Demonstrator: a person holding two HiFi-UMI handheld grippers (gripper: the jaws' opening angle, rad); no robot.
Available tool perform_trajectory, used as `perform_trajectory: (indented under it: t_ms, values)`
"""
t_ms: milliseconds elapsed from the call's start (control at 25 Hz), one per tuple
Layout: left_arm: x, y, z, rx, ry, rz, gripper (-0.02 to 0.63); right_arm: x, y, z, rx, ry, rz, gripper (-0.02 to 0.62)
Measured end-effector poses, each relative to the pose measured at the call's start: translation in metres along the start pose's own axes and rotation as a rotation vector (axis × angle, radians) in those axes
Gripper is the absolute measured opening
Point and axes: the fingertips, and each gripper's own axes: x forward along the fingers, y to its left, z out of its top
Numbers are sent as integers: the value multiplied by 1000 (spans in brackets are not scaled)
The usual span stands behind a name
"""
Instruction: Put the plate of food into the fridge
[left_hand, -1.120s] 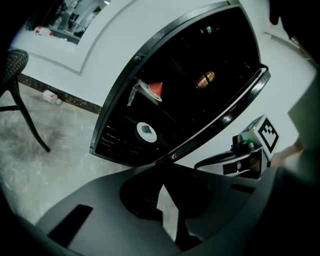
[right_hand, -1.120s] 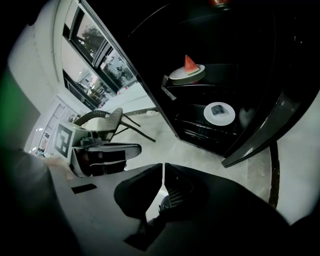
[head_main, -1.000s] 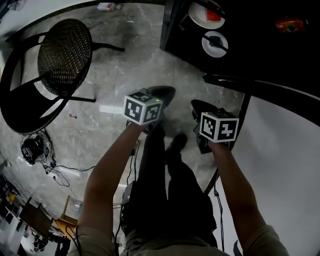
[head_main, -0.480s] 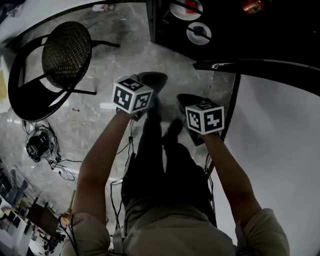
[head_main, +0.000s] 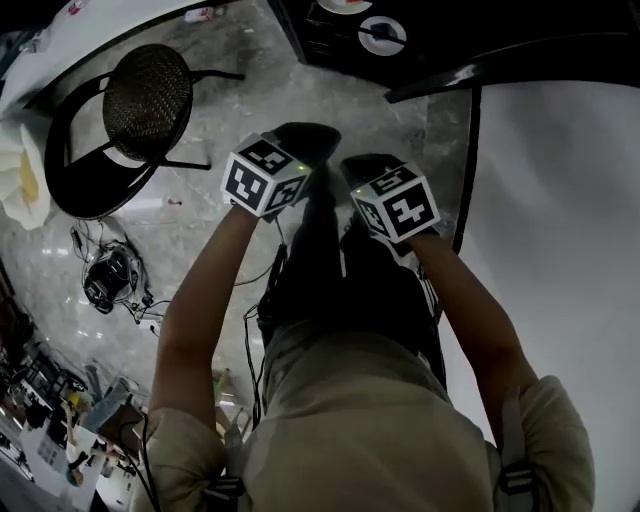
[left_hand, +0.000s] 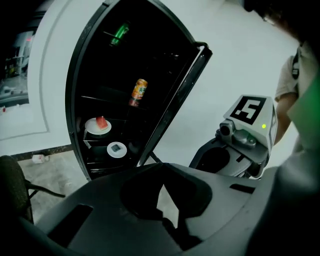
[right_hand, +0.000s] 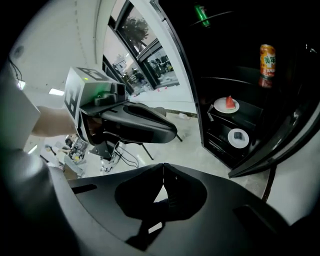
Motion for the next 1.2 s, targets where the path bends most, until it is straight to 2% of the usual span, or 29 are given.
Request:
perform_trajectory:
  t_ms: [200, 400, 560, 800, 960, 1200]
  values:
    - [-18, -29, 19, 80, 2, 22, 11, -29, 21, 16, -129, -22, -25, 23]
    - [-31, -50, 32, 113, -13, 33, 11, -53, 33, 30, -274, -36, -38, 23]
    - [-46, -63, 42, 170, -27, 62, 11, -71, 42, 35, -388, -75, -47, 23]
    - [-64, -85, 54, 223, -56, 103, 11, -102, 52, 30, -416, -145, -72, 23]
    - [-74, -100, 61, 216, -87, 124, 11, -120, 57, 29, -442, -168, -101, 23]
    - [-83, -120, 63, 200, -133, 163, 11, -146, 63, 29, -538, -183, -139, 23]
